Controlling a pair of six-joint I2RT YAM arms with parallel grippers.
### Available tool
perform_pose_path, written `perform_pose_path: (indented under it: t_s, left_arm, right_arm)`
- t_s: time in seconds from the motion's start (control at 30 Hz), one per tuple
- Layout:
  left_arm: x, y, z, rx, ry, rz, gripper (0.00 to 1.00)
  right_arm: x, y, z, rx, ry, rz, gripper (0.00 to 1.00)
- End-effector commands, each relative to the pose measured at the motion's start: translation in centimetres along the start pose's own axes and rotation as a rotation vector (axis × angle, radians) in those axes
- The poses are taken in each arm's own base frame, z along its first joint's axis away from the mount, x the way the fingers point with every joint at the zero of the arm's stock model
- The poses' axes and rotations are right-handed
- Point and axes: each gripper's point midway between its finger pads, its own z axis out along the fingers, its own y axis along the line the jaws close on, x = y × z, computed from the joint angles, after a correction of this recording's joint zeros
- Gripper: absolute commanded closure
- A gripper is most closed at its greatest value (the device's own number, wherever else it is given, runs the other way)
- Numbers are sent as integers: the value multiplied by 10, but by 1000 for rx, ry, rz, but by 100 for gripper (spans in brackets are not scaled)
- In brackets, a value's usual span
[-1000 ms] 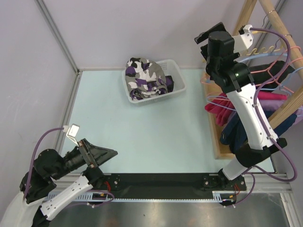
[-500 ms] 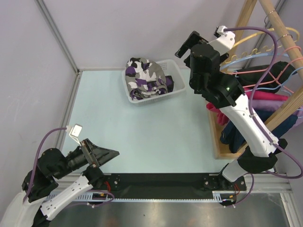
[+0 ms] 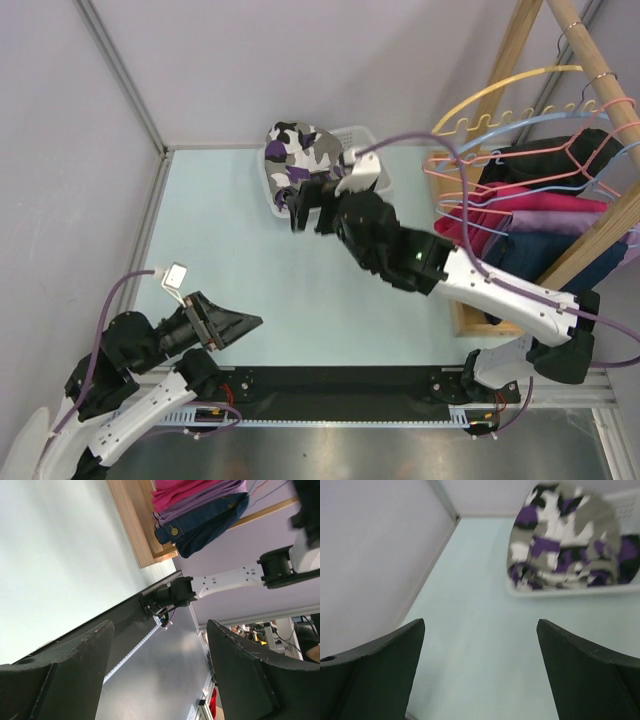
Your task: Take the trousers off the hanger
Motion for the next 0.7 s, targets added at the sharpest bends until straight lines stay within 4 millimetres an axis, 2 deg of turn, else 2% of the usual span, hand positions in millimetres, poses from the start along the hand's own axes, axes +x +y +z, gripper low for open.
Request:
perform_pose_path:
  t_s: [0.0,0.03,0.07,0.1,0.13,0.2,0.23,0.27,0.3,0.33,0.37,0.4,0.43,0.47,0.5,0.53,0.57,0.6,0.67]
  left_arm:
    - [-6,2,-3,69,-86,19,19]
    - [-1,12,4,51,-76,6,18]
    - [0,11,1,79,-91,4,18]
    - [-2,9,-4,118,-124,1,18]
    - [1,16,0,116,-123,-11,17]
    - [3,19,1,125,-126,-10,16]
    - [5,23,7,104,-110,9,16]
    - [6,23,9,105,-104,15,15]
    - [6,21,10,118,-109,21,15]
    - [8,25,14,119,-108,20,15]
    - [8,26,17,128,-114,21,14]
    - [8,25,19,148,-122,21,13]
    - [13,31,27,136,-101,21,13]
    - [16,34,32,139,-91,20,13]
    - [15,29,35,173,-98,19,12]
    - [24,38,44,169,-68,-1,12]
    - [27,39,48,185,-62,-8,12]
    - [30,42,57,204,-58,-17,12]
    - [34,40,63,246,-51,-30,12]
  right_arm:
    - [38,35,-26,-314,-23,181,0]
    - [47,32,-29,-326,-17,220,0]
    - [46,29,-39,-346,-30,249,0]
    - [55,23,-41,-339,-37,266,0]
    - [84,7,-41,-305,-1,254,0]
    - [91,-12,-51,-264,-16,290,0]
    - [117,-30,-53,-224,16,279,0]
    - [124,-39,-56,-210,19,298,0]
    - [114,-47,-67,-211,-13,344,0]
    - [123,-55,-71,-203,-6,354,0]
    - [143,-70,-75,-184,15,361,0]
    - [138,-78,-84,-187,-8,396,0]
    - [141,-86,-88,-181,-10,408,0]
    - [161,-101,-92,-152,18,399,0]
    - [156,-108,-99,-156,-2,426,0]
    - [158,-114,-102,-149,-1,435,0]
    - [176,-130,-104,-113,24,405,0]
    - [171,-135,-111,-117,8,446,0]
    - [193,-155,-115,-74,33,428,0]
